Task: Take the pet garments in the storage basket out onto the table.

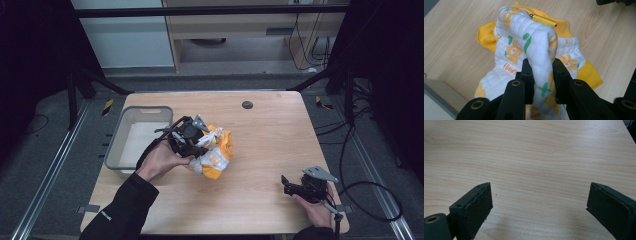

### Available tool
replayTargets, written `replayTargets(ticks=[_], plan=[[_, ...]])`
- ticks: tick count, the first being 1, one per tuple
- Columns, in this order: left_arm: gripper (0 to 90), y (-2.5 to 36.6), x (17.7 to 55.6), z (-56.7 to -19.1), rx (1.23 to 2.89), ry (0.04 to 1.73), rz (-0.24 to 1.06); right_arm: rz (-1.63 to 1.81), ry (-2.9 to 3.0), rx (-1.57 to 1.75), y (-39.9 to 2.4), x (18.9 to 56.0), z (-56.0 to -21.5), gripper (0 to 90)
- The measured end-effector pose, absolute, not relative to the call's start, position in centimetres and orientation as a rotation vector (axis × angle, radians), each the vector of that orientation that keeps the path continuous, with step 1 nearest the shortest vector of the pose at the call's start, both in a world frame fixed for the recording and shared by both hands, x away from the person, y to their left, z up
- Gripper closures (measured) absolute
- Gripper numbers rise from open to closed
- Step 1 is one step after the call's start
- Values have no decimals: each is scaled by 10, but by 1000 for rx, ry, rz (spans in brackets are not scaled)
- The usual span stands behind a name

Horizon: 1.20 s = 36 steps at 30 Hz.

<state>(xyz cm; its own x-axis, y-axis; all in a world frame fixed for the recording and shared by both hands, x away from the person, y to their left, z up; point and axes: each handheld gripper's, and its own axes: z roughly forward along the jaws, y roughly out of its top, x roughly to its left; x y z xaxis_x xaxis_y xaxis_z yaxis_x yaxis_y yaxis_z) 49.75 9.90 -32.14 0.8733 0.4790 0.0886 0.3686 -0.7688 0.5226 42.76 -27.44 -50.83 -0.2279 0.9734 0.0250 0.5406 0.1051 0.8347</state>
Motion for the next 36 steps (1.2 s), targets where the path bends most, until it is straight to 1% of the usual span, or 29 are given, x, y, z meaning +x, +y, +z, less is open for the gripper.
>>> replayTargets(ticks=[12, 29, 36], plan=[[748, 84, 495, -346, 2597, 556, 261, 1011, 1836, 1475, -274, 428, -508, 63], [745, 69, 491, -378, 2640, 515, 210, 1010, 1838, 1473, -274, 428, -508, 63], [730, 64, 490, -391, 2657, 497, 201, 1012, 1839, 1473, -274, 427, -508, 63]])
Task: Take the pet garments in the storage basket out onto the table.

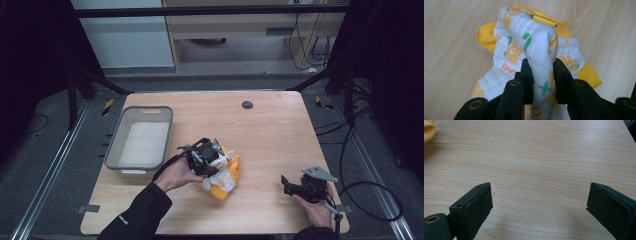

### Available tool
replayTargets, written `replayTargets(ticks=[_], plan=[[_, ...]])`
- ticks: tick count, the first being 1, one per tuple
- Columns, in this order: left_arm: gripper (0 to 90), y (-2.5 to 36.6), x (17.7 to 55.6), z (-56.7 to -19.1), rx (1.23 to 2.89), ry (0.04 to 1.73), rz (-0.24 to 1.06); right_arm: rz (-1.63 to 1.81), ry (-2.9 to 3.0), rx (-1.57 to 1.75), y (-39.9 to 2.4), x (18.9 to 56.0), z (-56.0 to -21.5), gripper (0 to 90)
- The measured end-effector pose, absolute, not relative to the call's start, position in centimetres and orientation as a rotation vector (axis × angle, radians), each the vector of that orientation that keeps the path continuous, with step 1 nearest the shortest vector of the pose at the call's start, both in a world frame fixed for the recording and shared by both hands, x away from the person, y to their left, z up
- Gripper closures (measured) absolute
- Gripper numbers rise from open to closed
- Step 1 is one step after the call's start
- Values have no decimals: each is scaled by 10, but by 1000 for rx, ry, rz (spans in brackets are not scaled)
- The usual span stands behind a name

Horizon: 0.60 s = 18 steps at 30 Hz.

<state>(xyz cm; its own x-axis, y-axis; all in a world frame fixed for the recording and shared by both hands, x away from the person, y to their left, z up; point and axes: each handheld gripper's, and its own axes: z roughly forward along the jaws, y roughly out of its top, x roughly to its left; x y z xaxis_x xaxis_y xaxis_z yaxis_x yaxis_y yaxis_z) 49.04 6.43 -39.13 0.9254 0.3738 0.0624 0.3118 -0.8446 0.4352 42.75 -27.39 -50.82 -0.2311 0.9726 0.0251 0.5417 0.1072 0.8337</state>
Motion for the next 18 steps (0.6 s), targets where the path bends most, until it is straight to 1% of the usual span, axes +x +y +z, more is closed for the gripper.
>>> replayTargets(ticks=[9, 13, 16, 18], plan=[[669, 60, 490, -404, 2682, 490, 195, 1007, 1844, 1466, -274, 428, -508, 62], [596, 61, 491, -405, 2680, 483, 203, 1010, 1844, 1470, -274, 428, -508, 62], [536, 62, 491, -407, 2668, 486, 184, 1008, 1845, 1470, -274, 428, -508, 62], [482, 64, 491, -408, 2664, 477, 181, 1008, 1845, 1471, -274, 428, -508, 62]])
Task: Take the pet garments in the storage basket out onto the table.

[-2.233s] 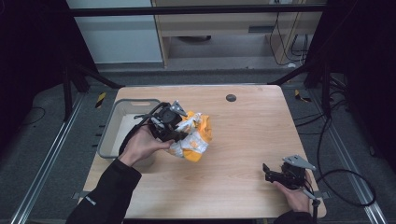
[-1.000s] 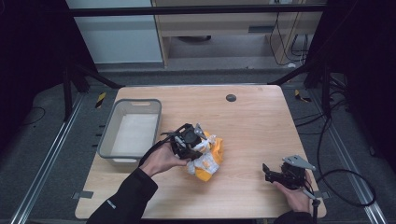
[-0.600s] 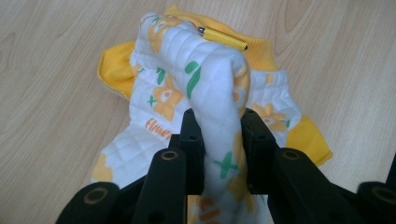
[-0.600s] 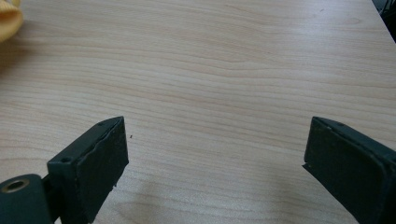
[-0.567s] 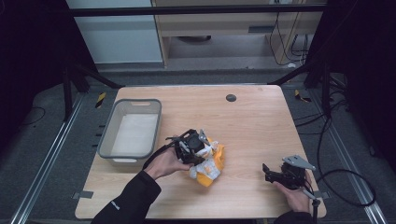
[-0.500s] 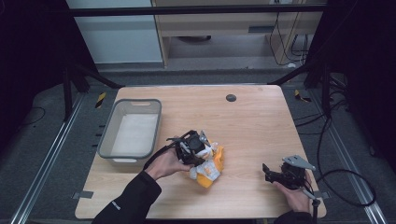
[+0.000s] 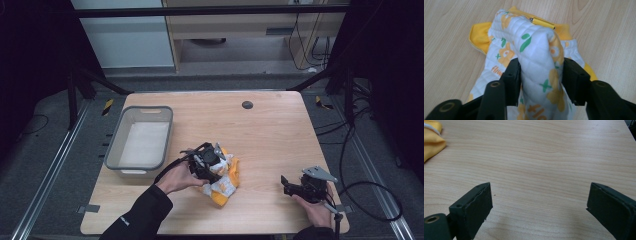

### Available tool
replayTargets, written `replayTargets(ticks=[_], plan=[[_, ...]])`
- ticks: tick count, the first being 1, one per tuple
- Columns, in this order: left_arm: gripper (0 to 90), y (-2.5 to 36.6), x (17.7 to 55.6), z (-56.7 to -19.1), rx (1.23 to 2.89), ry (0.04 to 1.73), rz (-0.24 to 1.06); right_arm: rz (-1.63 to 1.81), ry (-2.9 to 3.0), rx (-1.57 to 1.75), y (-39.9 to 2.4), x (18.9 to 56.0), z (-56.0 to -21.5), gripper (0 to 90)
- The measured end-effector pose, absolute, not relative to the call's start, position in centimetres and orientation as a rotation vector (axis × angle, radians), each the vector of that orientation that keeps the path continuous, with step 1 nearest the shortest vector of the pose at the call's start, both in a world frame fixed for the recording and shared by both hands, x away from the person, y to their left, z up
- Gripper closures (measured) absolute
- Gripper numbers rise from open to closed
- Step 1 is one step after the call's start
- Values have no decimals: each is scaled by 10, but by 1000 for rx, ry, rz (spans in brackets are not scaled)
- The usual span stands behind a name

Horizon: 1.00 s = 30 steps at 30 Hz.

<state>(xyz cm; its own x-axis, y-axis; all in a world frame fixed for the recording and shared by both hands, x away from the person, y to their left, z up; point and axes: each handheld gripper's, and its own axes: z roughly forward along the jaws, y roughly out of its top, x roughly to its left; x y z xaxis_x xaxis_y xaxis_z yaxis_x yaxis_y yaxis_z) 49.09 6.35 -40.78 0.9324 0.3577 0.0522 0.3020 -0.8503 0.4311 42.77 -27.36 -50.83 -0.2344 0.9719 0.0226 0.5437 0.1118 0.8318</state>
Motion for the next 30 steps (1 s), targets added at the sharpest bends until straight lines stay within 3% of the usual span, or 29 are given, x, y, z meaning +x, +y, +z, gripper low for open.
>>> replayTargets(ticks=[14, 30], plan=[[291, 77, 487, -397, 2581, 475, 225, 1008, 1844, 1469, -274, 428, -508, 59], [267, 101, 473, -381, 2443, 499, 292, 1007, 1845, 1476, -274, 428, -508, 58]])
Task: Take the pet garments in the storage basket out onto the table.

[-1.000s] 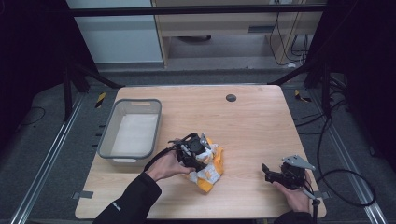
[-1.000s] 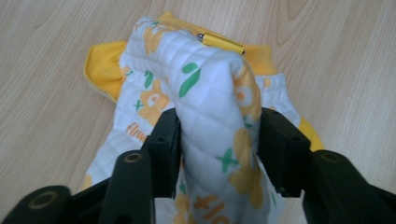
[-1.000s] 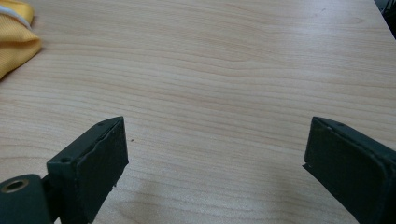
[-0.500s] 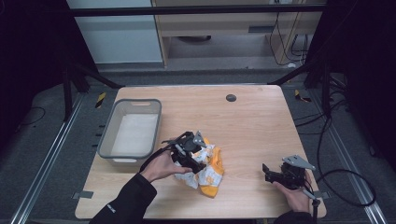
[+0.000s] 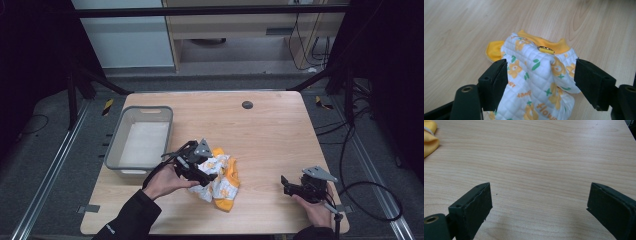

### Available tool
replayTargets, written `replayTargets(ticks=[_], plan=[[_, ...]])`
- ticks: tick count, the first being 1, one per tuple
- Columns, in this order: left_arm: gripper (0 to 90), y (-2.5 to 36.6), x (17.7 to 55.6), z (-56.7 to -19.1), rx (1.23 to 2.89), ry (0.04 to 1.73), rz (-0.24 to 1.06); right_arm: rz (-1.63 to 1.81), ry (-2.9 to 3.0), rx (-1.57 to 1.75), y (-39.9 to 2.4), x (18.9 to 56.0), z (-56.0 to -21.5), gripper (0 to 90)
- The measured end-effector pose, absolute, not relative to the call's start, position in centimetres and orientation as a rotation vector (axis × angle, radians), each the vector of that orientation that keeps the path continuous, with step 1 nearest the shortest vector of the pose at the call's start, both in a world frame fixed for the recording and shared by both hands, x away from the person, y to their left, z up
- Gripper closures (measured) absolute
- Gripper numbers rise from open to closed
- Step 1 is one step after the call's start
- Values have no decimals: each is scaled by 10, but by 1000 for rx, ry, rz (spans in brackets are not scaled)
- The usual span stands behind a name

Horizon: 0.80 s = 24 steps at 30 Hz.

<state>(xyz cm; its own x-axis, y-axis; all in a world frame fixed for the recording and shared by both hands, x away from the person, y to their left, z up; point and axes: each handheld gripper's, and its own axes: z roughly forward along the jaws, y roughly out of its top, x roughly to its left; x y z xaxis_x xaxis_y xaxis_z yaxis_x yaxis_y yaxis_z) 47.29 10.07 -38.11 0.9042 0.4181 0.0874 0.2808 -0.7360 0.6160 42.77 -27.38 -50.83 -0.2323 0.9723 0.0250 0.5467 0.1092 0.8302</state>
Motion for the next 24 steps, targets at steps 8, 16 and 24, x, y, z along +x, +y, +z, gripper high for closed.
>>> replayTargets(ticks=[8, 16, 24], plan=[[263, 125, 465, -378, 2300, 576, 337, 1007, 1844, 1475, -274, 428, -508, 57], [265, 149, 459, -386, 2213, 655, 366, 1006, 1843, 1476, -274, 428, -508, 57], [261, 177, 448, -400, 2137, 722, 417, 1004, 1843, 1479, -274, 427, -508, 57]])
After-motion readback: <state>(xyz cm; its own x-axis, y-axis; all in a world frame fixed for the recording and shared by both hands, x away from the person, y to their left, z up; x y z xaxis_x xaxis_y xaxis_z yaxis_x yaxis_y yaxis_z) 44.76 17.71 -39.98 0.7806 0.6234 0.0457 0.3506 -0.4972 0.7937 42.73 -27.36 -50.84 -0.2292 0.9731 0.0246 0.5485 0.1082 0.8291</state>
